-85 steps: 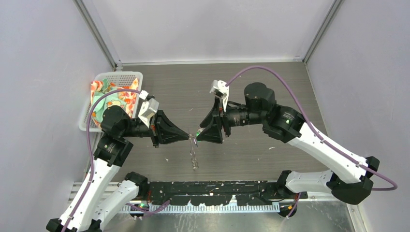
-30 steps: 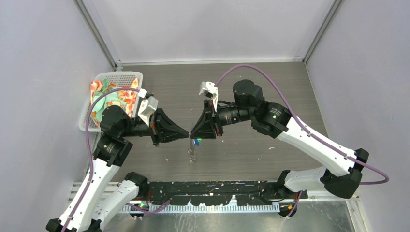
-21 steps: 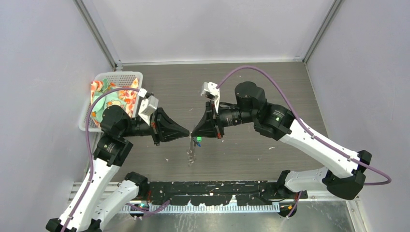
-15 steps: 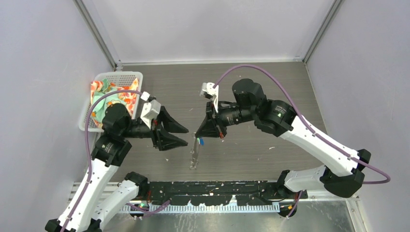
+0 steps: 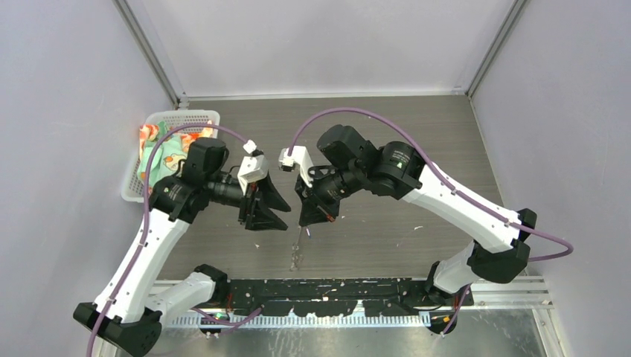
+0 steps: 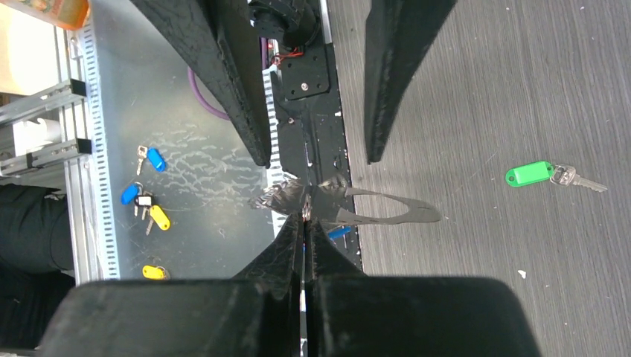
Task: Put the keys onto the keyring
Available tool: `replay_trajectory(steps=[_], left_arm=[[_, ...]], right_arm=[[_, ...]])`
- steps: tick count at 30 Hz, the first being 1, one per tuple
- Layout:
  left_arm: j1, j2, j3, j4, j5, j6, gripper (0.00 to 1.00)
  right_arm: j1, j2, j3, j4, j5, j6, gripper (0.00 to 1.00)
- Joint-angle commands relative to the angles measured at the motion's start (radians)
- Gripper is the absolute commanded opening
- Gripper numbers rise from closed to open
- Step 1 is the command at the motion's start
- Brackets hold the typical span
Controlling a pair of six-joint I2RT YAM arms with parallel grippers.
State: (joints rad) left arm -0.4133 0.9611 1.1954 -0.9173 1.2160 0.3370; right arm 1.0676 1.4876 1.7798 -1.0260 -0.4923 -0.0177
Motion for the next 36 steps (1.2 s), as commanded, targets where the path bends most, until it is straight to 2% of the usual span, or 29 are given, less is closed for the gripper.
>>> replay_trajectory(steps=[1,3,9,17,20,28,34,36], left_arm=[[-0.027,-0.019,0.013,-0.073,0.026,0.079,0.50],[-0.040,-0.035,-0.004,-0.042,0.025,0.057,0.49],[-0.059,-0.097,-0.089,0.208,-0.013,-0.111,0.48],[-0.062,-0.075,-0.084,0.244,-0.021,-0.135,0.44],[-0.065,-0.069,-0.084,0.260,-0.019,-0.156,0.36],[-0.076,-0.058,-0.078,0.233,-0.023,-0.124,0.01],[-0.085,-0.057,-0.066,0.176,-0.029,-0.075,0.00],[-0.087,-0.056,-0.063,0.183,-0.030,-0.083,0.00]], right_arm=[[0.006,0.001,0.085,-0.032,0.011,-0.021,0.01],[0.008,0.011,0.096,-0.034,0.007,-0.022,0.01],[0.008,0.031,0.122,-0.014,-0.020,-0.018,0.01],[0.008,0.056,0.145,-0.022,-0.043,-0.019,0.01],[0.008,0.062,0.150,-0.021,-0.045,-0.019,0.01],[0.008,0.069,0.160,-0.025,-0.052,-0.023,0.01],[0.008,0.059,0.159,-0.031,-0.054,-0.027,0.01],[0.007,0.052,0.151,-0.018,-0.054,-0.019,0.08]])
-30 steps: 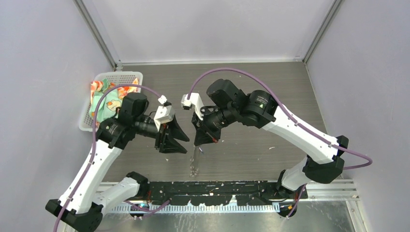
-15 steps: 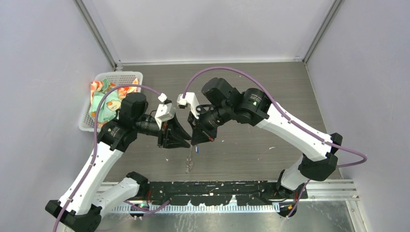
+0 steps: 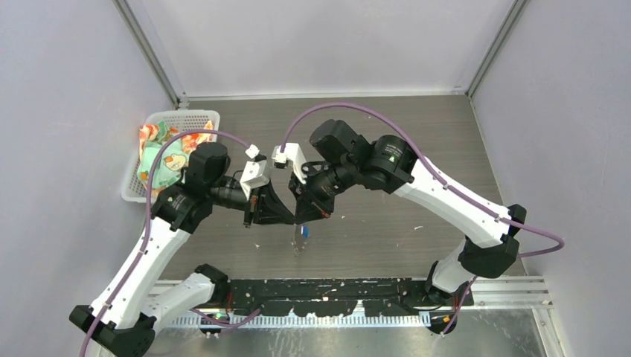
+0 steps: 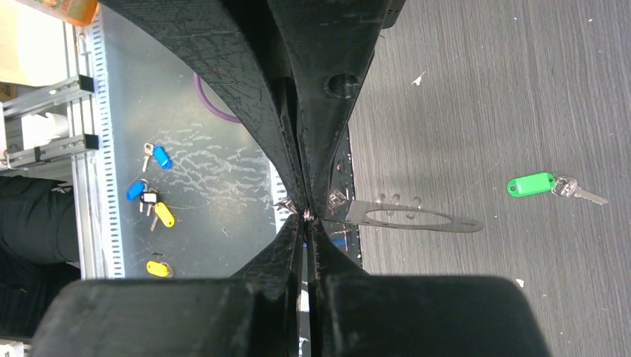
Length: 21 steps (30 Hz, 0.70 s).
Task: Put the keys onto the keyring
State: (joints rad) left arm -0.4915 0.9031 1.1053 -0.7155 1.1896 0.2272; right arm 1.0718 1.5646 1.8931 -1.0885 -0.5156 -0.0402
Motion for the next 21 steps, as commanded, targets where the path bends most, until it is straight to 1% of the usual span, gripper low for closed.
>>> replay_trajectory(steps=[1,3,4,5,9,13,17,21], left_arm=[[-0.009,0.001,0.026,-0.005,-0.007,0.010,0.00],[-0.009,-0.011,0.013,0.047,-0.020,-0.051,0.00],[-0.009,-0.021,-0.002,0.118,-0.034,-0.123,0.00],[-0.007,-0.037,-0.021,0.159,-0.043,-0.167,0.00],[-0.007,-0.104,-0.117,0.484,-0.075,-0.434,0.00],[-0.007,-0.116,-0.116,0.543,-0.117,-0.490,0.00],[-0.007,-0.111,-0.099,0.581,-0.106,-0.509,0.00],[-0.007,-0.105,-0.075,0.602,-0.097,-0.520,0.00]], right_arm=[[0.003,-0.034,0.027,0.060,-0.027,0.010,0.13],[0.001,-0.071,-0.017,0.098,0.015,0.032,0.29],[-0.006,-0.113,-0.051,0.142,0.046,0.039,0.36],[-0.014,-0.149,-0.086,0.180,0.053,0.060,0.39],[-0.056,-0.304,-0.274,0.359,0.056,0.160,0.50],[-0.065,-0.401,-0.411,0.475,0.090,0.243,0.54],[-0.065,-0.474,-0.553,0.644,0.118,0.332,0.63],[-0.066,-0.513,-0.629,0.754,0.127,0.359,0.65]])
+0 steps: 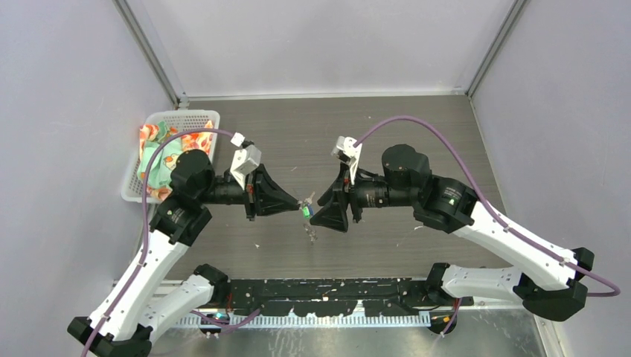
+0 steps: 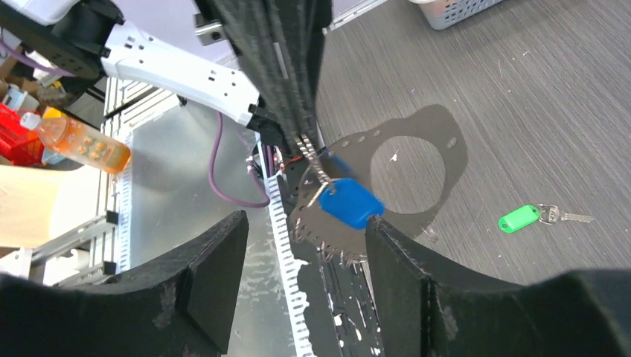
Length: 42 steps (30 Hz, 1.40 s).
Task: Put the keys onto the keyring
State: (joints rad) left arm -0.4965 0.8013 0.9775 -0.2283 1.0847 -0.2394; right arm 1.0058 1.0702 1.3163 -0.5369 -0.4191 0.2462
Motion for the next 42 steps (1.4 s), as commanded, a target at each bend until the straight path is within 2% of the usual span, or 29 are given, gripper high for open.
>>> replay_trajectory(steps=[1,5,10,12,17,20,26,39,42], left_arm=[[-0.002,-0.001,0.059,0.117,0.012,-0.057,0.00],[-0.002,0.003,0.074,0.123,0.027,-0.070,0.00],[-0.002,0.002,0.081,0.125,0.039,-0.078,0.00],[-0.002,0.000,0.081,0.125,0.043,-0.081,0.00],[-0.002,-0.006,0.081,0.122,0.047,-0.080,0.00],[-0.002,-0.012,0.081,0.122,0.045,-0.080,0.00],[-0.002,-0.019,0.079,0.122,0.043,-0.077,0.00],[-0.001,-0.024,0.087,0.130,0.039,-0.079,0.00],[-0.003,-0.025,0.090,0.133,0.038,-0.081,0.00]], right_arm=[[0.000,-0.022,-0.059,0.220,0.028,0.073,0.64],[0.001,-0.011,-0.056,0.240,0.035,0.078,0.56],[0.000,-0.003,-0.064,0.257,0.041,0.081,0.55],[0.000,-0.002,-0.067,0.270,0.036,0.085,0.51],[0.000,0.003,-0.056,0.261,0.009,0.081,0.19],[0.000,-0.001,-0.054,0.243,-0.003,0.079,0.09],[-0.001,0.000,-0.062,0.221,-0.033,0.091,0.06],[0.000,0.027,-0.080,0.244,-0.104,0.126,0.18],[0.001,0.038,-0.074,0.238,-0.106,0.123,0.18]])
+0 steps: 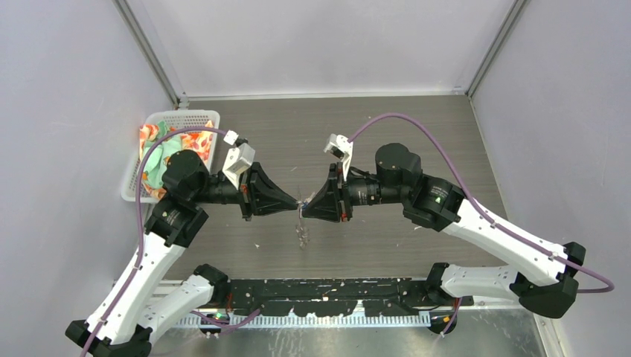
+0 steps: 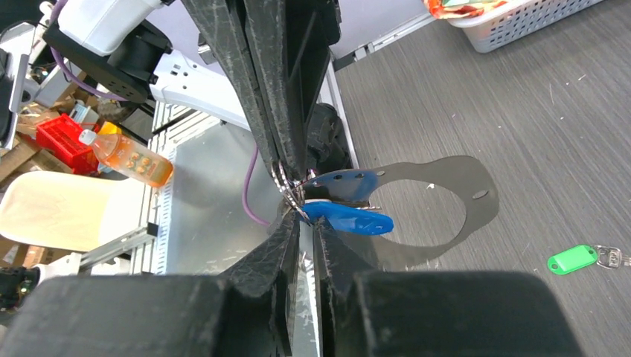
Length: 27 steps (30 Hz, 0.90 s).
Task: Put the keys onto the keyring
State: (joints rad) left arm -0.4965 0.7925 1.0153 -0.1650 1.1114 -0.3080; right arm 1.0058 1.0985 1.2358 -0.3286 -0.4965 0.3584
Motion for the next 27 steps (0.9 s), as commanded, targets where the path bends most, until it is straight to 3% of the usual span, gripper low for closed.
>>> replay_trajectory(steps=[1,4,10,13,16,20,27], left_arm=[[-0.002,-0.015,0.052,0.070,0.013,-0.013,0.00],[-0.002,-0.017,0.049,0.070,0.012,-0.013,0.00],[-0.002,-0.019,0.046,0.075,0.011,-0.010,0.00],[-0.003,-0.019,0.046,0.078,0.014,-0.008,0.00],[-0.003,-0.025,0.040,0.075,0.020,-0.004,0.00],[-0.002,-0.029,0.027,0.074,0.030,-0.002,0.00],[-0.003,-0.020,0.035,0.073,0.045,-0.014,0.00]], right_arm=[[0.000,0.011,0.007,0.030,-0.028,0.011,0.17],[0.000,0.015,0.005,0.038,-0.041,0.011,0.08],[0.000,0.031,0.017,0.007,-0.049,0.009,0.11],[0.001,0.040,0.065,-0.081,-0.039,-0.031,0.29],[-0.001,0.033,0.160,-0.214,-0.005,-0.113,0.38],[-0.001,0.007,0.245,-0.261,0.037,-0.182,0.54],[-0.003,0.056,0.292,-0.239,0.016,-0.249,0.60]])
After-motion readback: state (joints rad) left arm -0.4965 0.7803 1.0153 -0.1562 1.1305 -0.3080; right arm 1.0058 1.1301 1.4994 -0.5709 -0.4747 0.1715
